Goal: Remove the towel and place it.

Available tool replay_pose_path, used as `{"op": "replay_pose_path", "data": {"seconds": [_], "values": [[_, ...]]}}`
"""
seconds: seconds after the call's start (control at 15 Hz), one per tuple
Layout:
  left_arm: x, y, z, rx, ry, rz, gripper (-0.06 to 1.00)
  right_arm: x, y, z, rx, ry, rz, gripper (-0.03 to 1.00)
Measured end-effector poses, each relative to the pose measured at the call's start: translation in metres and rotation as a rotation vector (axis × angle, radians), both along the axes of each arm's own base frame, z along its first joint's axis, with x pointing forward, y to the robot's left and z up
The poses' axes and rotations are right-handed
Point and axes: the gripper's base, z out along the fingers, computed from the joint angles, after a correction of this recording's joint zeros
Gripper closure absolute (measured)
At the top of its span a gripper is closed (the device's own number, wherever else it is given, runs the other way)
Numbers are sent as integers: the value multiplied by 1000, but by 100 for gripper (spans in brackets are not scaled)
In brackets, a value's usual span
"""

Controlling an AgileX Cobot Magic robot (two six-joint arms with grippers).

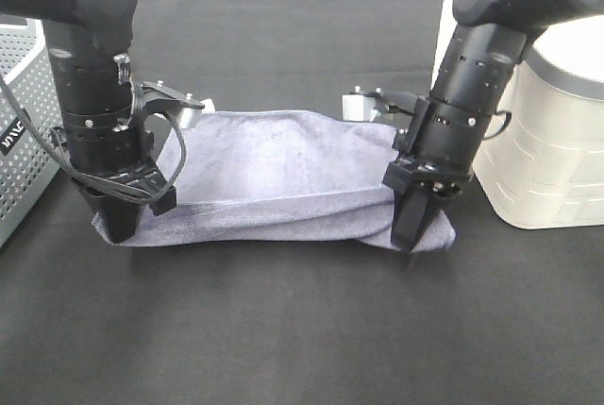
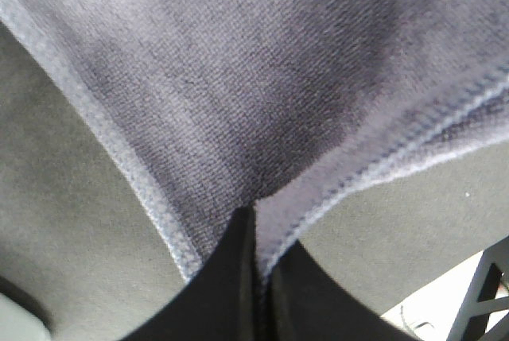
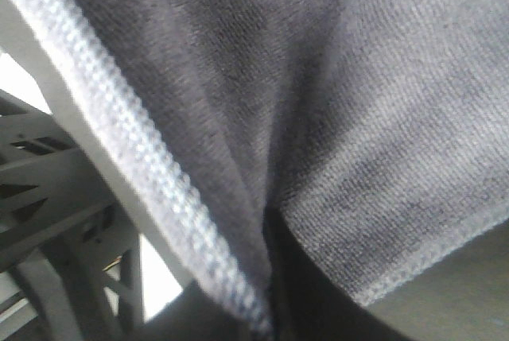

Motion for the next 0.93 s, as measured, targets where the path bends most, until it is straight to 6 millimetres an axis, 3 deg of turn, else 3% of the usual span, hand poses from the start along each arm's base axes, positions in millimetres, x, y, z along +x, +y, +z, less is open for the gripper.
{"op": "replay_pose_path", "data": {"seconds": [0.47,0.93], "values": [[0,0,0,-9,8,-73,94,-22,-6,-19,-22,104,-11,89],[0,0,0,-20,15,-143,94,-24,-3,-19,11,123,-41,65]]}}
